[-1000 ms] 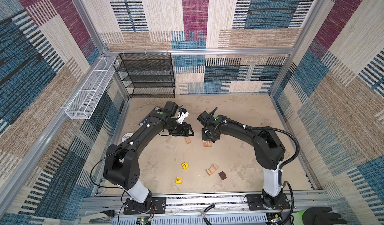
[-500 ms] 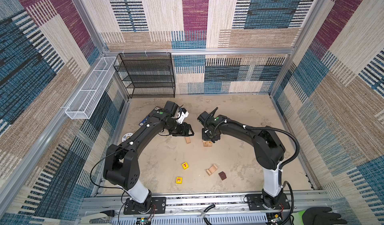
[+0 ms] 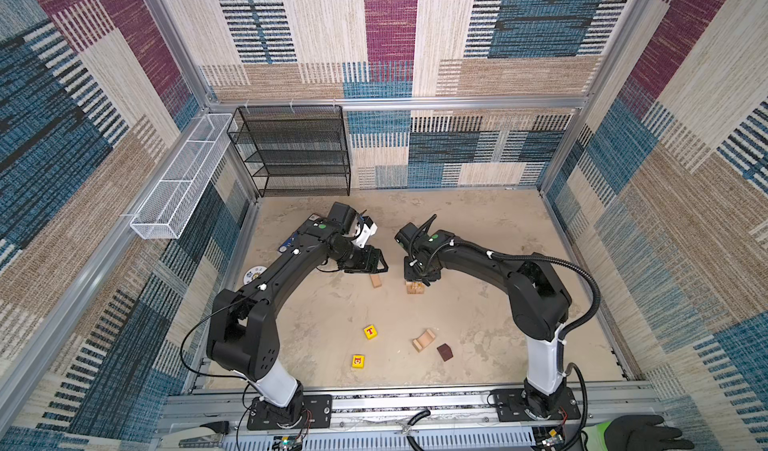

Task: Build the wood block tower
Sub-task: 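Open the right gripper and raise it off the tower, then move the left gripper toward the loose pine block while the right gripper withdraws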

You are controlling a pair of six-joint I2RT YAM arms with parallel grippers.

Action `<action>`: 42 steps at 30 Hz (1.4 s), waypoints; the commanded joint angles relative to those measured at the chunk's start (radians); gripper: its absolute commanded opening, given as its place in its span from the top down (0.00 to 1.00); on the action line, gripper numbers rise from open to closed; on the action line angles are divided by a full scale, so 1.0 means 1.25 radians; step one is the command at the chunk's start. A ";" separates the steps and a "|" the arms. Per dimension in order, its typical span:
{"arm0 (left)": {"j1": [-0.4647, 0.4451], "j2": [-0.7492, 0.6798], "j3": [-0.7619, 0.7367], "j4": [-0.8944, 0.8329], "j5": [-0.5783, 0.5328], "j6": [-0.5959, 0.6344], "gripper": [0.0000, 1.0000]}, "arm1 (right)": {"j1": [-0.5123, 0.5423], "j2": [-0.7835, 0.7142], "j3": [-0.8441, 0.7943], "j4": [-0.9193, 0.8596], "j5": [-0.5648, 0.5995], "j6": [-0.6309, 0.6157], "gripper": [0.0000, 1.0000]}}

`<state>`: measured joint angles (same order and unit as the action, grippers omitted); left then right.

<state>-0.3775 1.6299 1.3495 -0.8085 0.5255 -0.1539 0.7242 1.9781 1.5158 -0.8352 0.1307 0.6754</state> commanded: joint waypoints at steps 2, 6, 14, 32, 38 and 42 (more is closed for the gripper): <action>0.000 -0.005 -0.002 -0.006 -0.006 0.006 0.31 | 0.000 -0.009 0.008 0.001 0.004 0.005 0.50; 0.000 -0.011 -0.002 -0.005 -0.011 0.008 0.31 | 0.000 -0.015 0.011 0.002 -0.002 -0.004 0.06; 0.000 -0.061 -0.007 0.003 -0.069 0.020 0.31 | 0.000 -0.060 -0.005 0.022 -0.007 -0.020 0.00; 0.003 -0.136 -0.037 0.062 -0.289 0.048 0.31 | -0.086 -0.242 -0.119 0.144 0.114 -0.032 0.03; 0.002 -0.090 -0.028 0.053 -0.305 -0.038 0.30 | -0.160 -0.270 -0.151 0.148 0.079 -0.019 0.00; 0.000 -0.055 -0.027 0.049 -0.291 -0.091 0.30 | -0.213 -0.297 -0.182 0.167 0.053 -0.018 0.00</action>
<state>-0.3756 1.5448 1.3067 -0.7444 0.1608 -0.1871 0.4858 1.6279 1.3022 -0.6701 0.2279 0.6361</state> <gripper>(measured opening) 0.695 0.998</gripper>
